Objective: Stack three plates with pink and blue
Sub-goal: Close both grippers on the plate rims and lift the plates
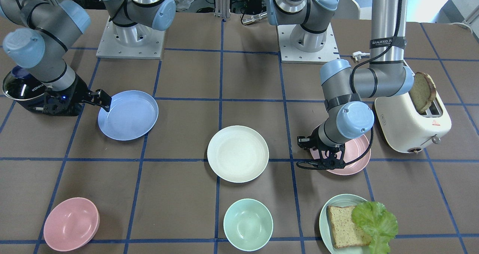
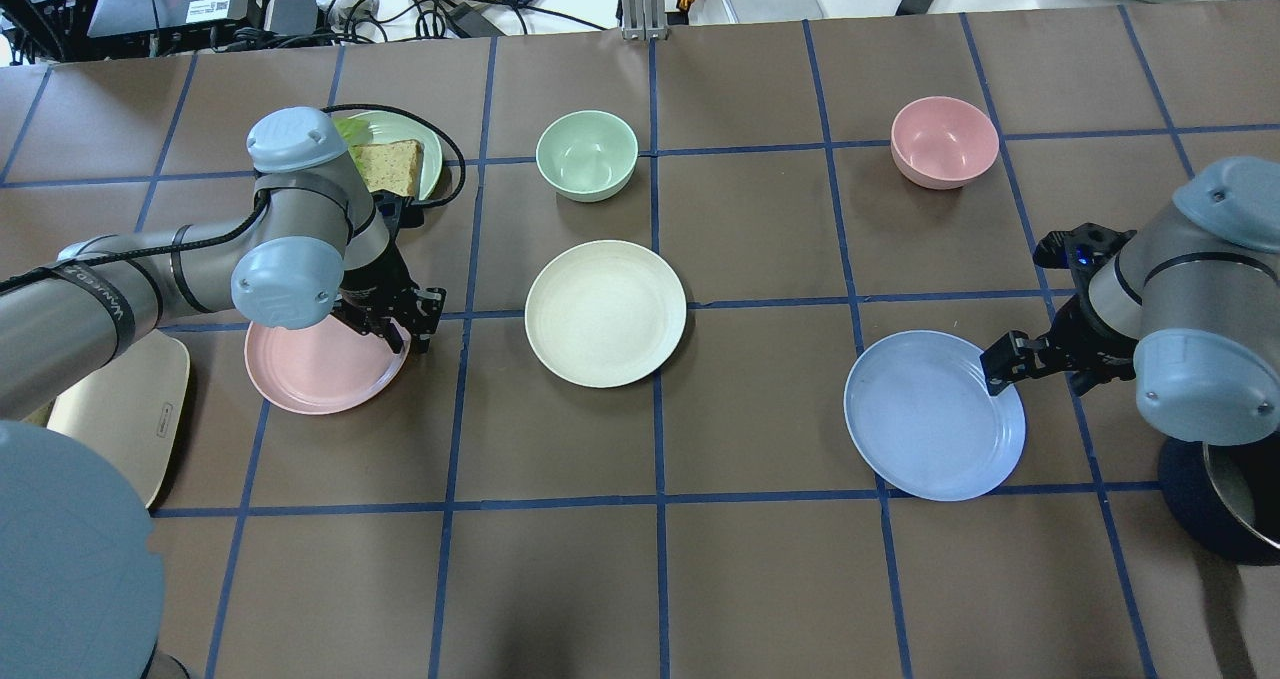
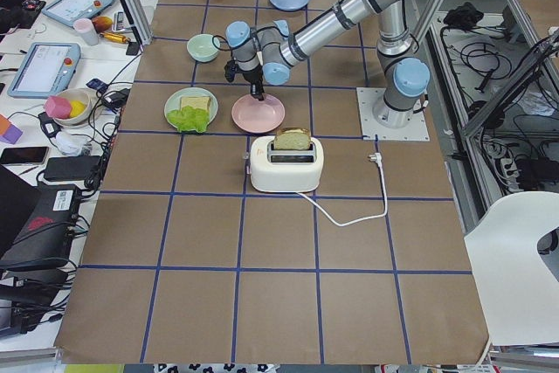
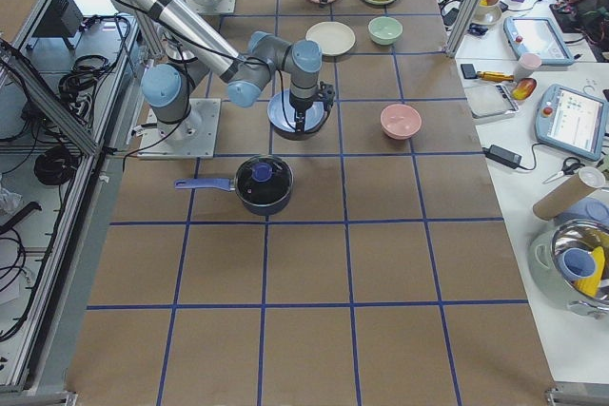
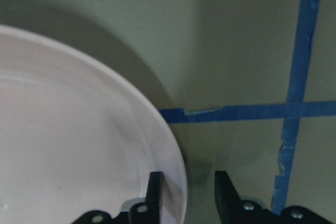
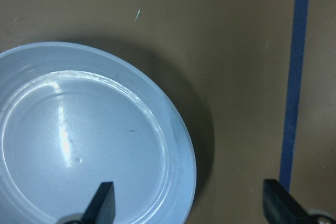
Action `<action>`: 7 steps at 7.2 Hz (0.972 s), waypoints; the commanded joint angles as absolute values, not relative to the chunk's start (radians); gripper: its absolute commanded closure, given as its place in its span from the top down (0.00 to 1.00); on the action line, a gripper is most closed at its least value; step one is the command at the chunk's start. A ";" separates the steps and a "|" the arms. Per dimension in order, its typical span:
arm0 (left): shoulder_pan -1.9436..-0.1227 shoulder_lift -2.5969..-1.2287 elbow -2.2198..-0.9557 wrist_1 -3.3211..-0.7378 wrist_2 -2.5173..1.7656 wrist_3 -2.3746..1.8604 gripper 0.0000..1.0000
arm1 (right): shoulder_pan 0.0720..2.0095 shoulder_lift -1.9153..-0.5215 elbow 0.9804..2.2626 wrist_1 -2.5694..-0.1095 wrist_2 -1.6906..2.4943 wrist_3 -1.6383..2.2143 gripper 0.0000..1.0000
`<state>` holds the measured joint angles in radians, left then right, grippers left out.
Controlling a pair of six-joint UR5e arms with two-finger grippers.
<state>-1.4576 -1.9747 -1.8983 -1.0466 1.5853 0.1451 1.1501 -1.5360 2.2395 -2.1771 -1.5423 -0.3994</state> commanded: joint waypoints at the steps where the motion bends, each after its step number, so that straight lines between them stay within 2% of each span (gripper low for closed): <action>1: -1.459 -1.965 -1.894 -1.043 1.591 0.146 0.04 | 1.132 -1.513 2.246 -2.186 -1.513 -0.399 0.71; 2: -1.463 -1.953 -1.896 -1.037 1.592 0.137 0.00 | 1.106 -1.482 2.246 -2.186 -1.490 -0.403 0.63; 3: -1.476 -1.936 -1.901 -1.020 1.592 0.130 0.00 | 1.054 -1.451 2.244 -2.183 -1.480 -0.406 0.63; 4: -1.492 -1.892 -1.901 -0.996 1.592 0.129 0.00 | 1.049 -1.451 2.246 -2.183 -1.470 -0.407 0.58; 5: -1.535 -1.864 -1.896 -0.993 1.597 0.111 0.00 | 1.049 -1.450 2.246 -2.180 -1.462 -0.402 0.45; 6: -1.608 -1.853 -1.882 -0.989 1.635 0.066 0.00 | 1.049 -1.451 2.250 -2.180 -1.450 -0.400 0.39; 7: -1.694 -1.848 -1.846 -0.989 1.682 0.020 0.00 | 1.049 -1.450 2.255 -2.169 -1.416 -0.397 0.13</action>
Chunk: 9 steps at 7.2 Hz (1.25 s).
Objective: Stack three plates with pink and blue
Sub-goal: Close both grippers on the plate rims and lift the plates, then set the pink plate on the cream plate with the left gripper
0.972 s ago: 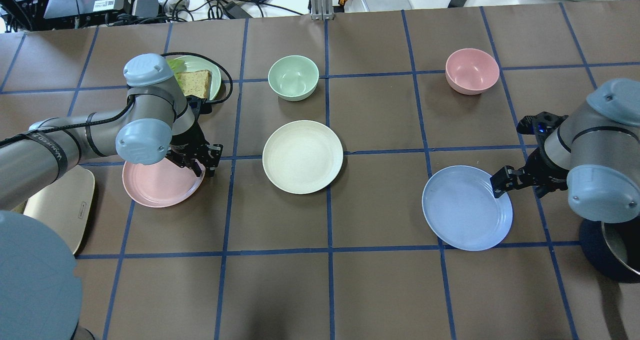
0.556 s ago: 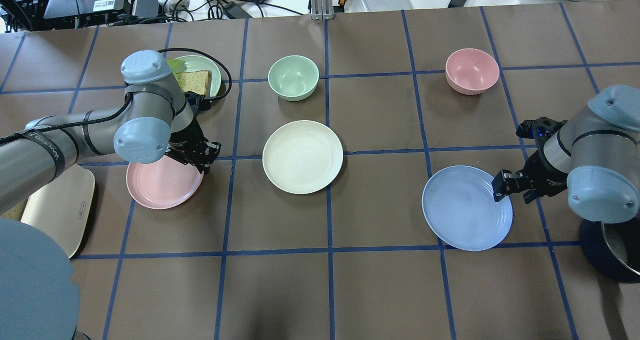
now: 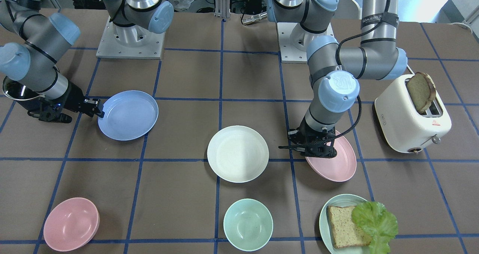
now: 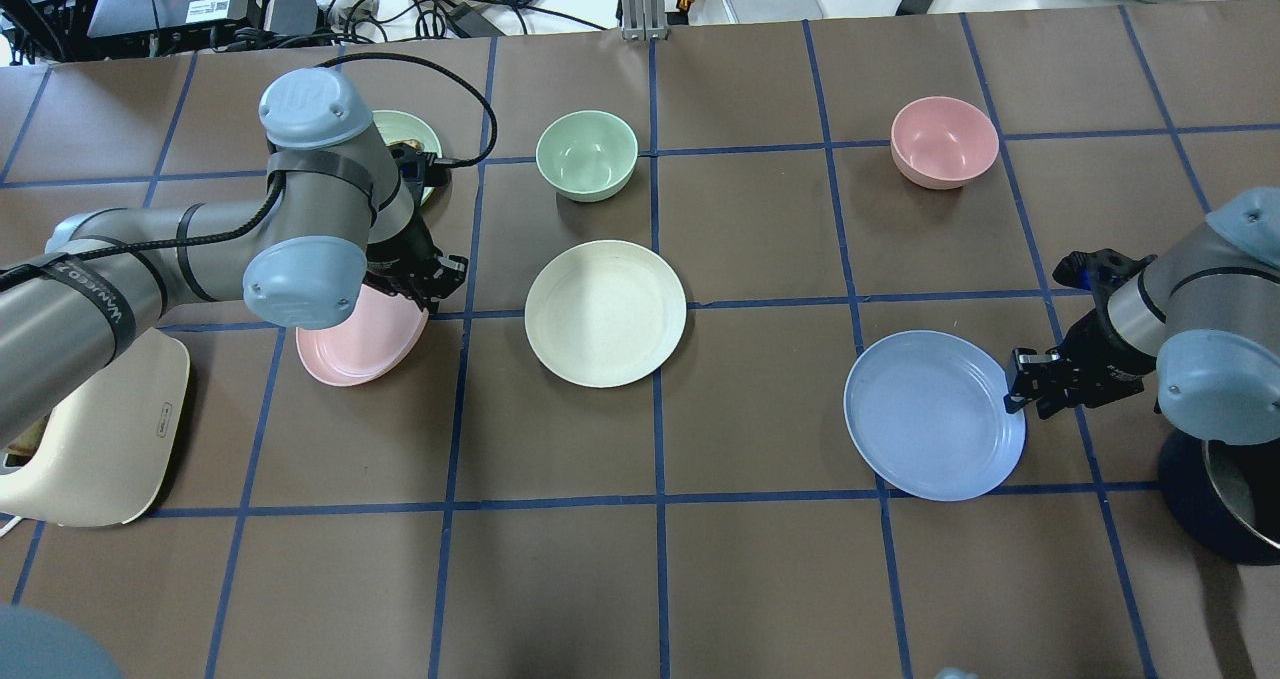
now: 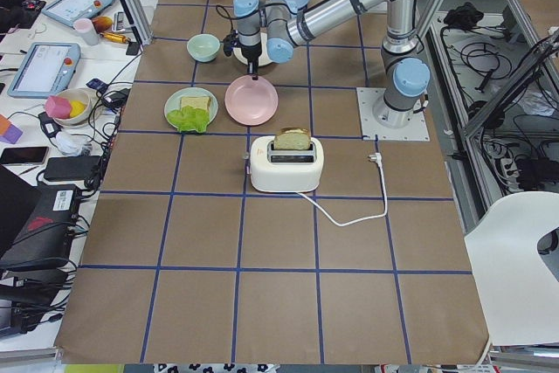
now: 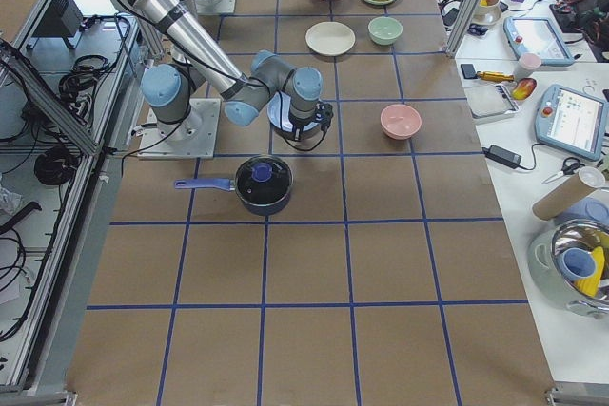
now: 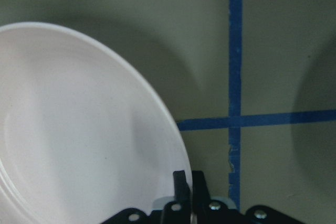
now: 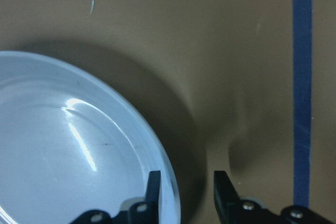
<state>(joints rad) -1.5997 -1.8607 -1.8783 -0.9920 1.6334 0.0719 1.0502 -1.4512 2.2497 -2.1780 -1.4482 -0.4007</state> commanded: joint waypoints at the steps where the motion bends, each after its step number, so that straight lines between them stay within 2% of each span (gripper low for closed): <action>1: -1.785 -1.850 -1.792 -1.003 1.710 -0.042 0.00 | 1.048 -1.451 2.276 -2.172 -1.395 -0.396 0.04; 2: -1.857 -1.879 -1.740 -1.003 1.707 -0.166 0.00 | 1.046 -1.459 2.273 -2.175 -1.394 -0.399 0.00; 5: -2.039 -1.966 -1.657 -1.006 1.704 -0.343 0.00 | 1.048 -1.491 2.252 -2.174 -1.396 -0.394 0.00; 9: -2.083 -2.046 -1.560 -1.121 1.703 -0.373 0.00 | 1.052 -1.506 2.109 -2.057 -1.445 -0.402 0.00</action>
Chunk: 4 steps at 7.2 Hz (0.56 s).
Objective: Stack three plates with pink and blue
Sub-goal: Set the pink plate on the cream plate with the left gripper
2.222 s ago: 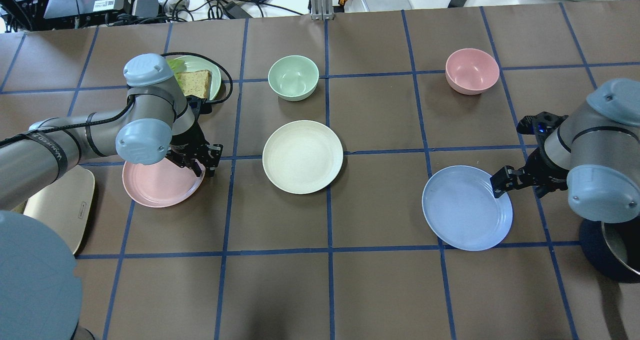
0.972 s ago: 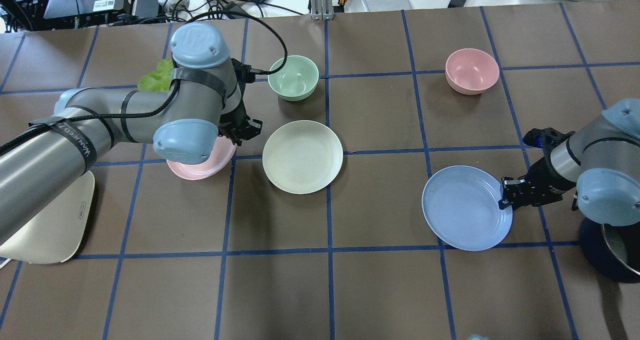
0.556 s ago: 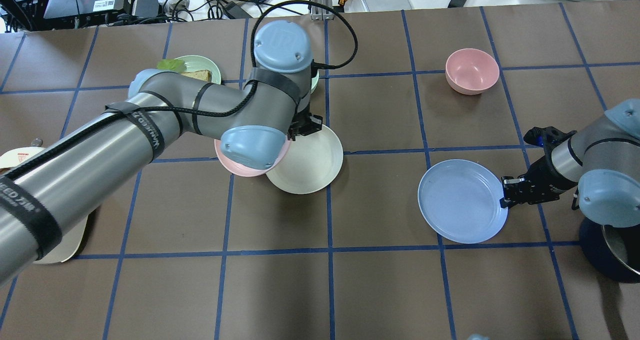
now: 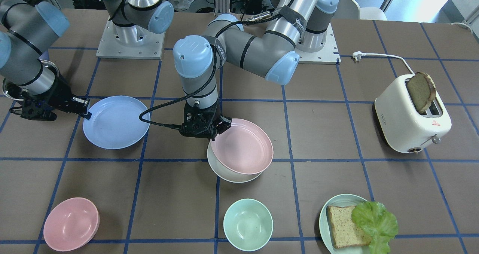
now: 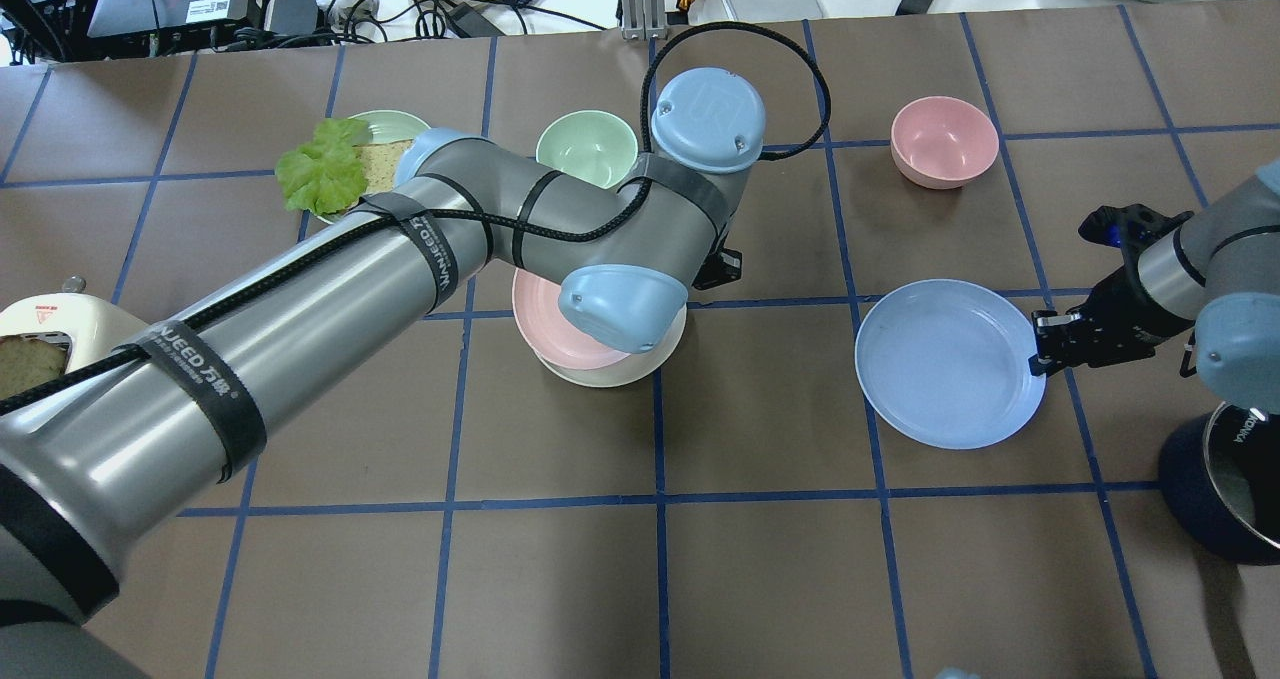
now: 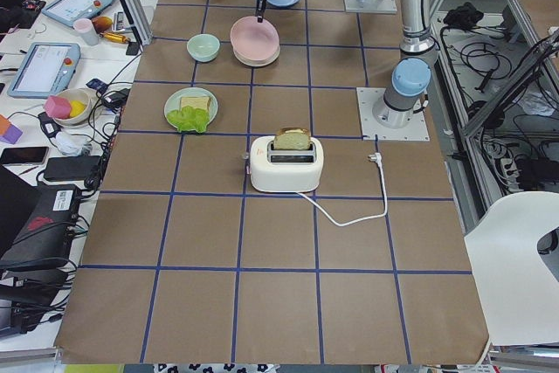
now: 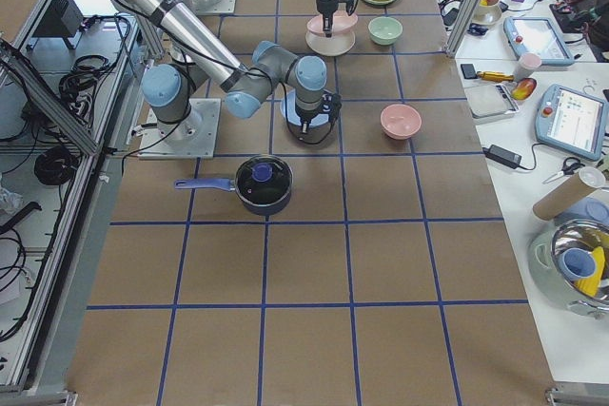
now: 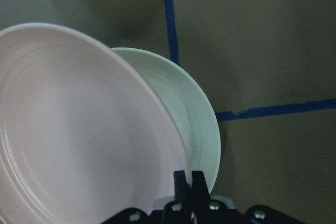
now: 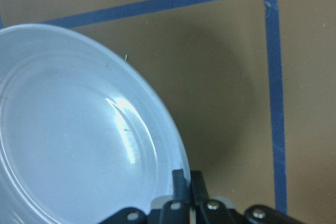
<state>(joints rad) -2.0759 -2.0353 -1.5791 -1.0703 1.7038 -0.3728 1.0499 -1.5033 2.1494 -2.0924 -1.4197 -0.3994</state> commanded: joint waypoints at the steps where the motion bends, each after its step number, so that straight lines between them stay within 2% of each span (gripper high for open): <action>1: -2.089 -2.048 -1.560 -1.127 1.689 -0.377 0.00 | 1.052 -1.500 2.093 -2.062 -1.450 -0.403 0.00; 2: -2.089 -2.052 -1.559 -1.124 1.697 -0.361 0.40 | 1.052 -1.499 2.073 -2.053 -1.459 -0.400 0.00; 3: -2.086 -2.066 -1.559 -1.106 1.695 -0.341 0.89 | 1.052 -1.494 2.068 -2.056 -1.465 -0.405 0.00; 4: -2.082 -2.069 -1.563 -1.063 1.697 -0.310 1.00 | 1.052 -1.502 2.063 -2.054 -1.495 -0.399 0.00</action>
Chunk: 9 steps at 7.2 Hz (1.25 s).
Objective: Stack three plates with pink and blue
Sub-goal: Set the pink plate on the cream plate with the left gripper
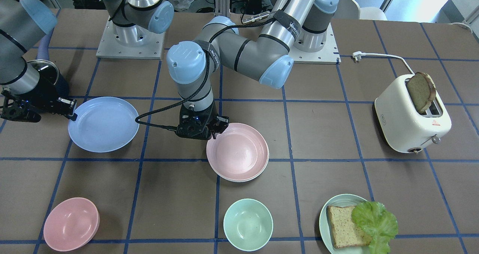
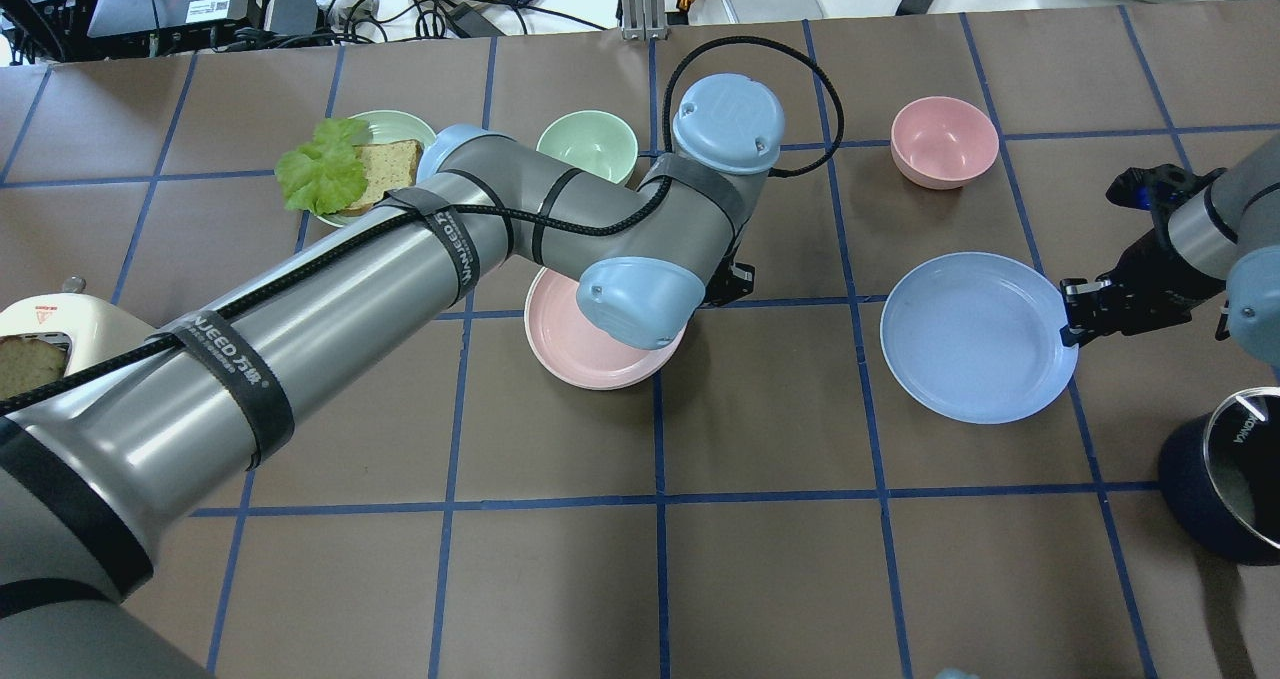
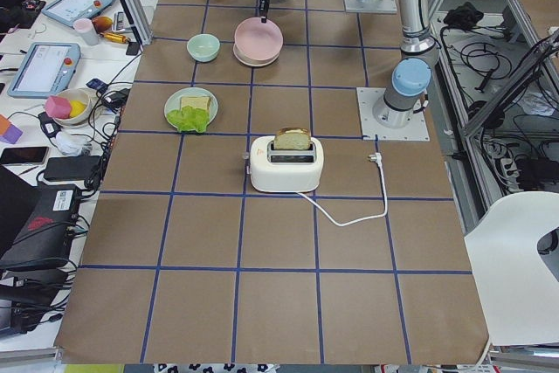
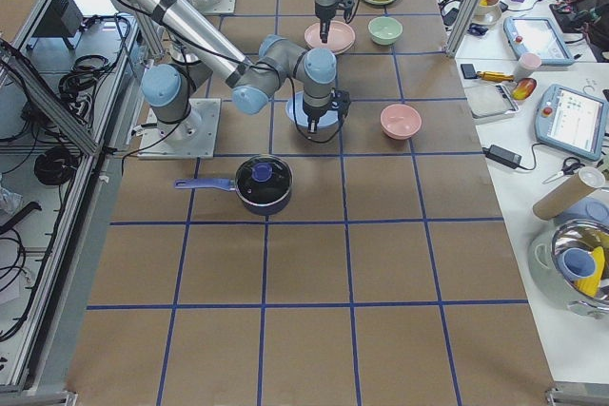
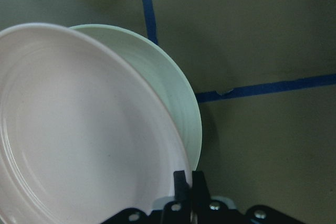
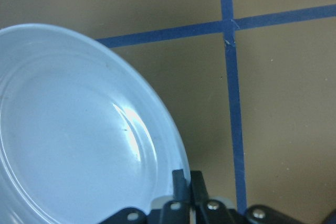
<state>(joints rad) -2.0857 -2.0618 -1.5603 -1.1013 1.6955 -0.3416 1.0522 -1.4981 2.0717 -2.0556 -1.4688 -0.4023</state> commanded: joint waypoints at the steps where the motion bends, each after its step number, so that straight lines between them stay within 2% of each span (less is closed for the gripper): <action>1: -2.063 -2.045 -1.551 -1.048 1.691 -0.308 1.00 | 1.052 -1.503 2.063 -2.054 -1.500 -0.396 0.00; 3: -2.010 -1.964 -1.557 -1.139 1.668 -0.253 1.00 | 1.054 -1.512 2.050 -2.049 -1.497 -0.394 0.00; 5: -1.895 -1.841 -1.566 -1.303 1.629 -0.146 1.00 | 1.086 -1.509 1.943 -1.955 -1.496 -0.388 0.00; 6: -1.837 -1.771 -1.563 -1.395 1.594 -0.140 1.00 | 1.160 -1.509 1.906 -1.919 -1.496 -0.268 0.00; 9: -1.712 -1.626 -1.574 -1.541 1.588 -0.126 1.00 | 1.401 -1.513 1.898 -1.913 -1.456 0.005 0.00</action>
<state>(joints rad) -1.7641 -1.6793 -1.5720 -1.4937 1.5914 -0.1301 1.3111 -1.5139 1.9018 -1.9106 -1.4828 -0.1196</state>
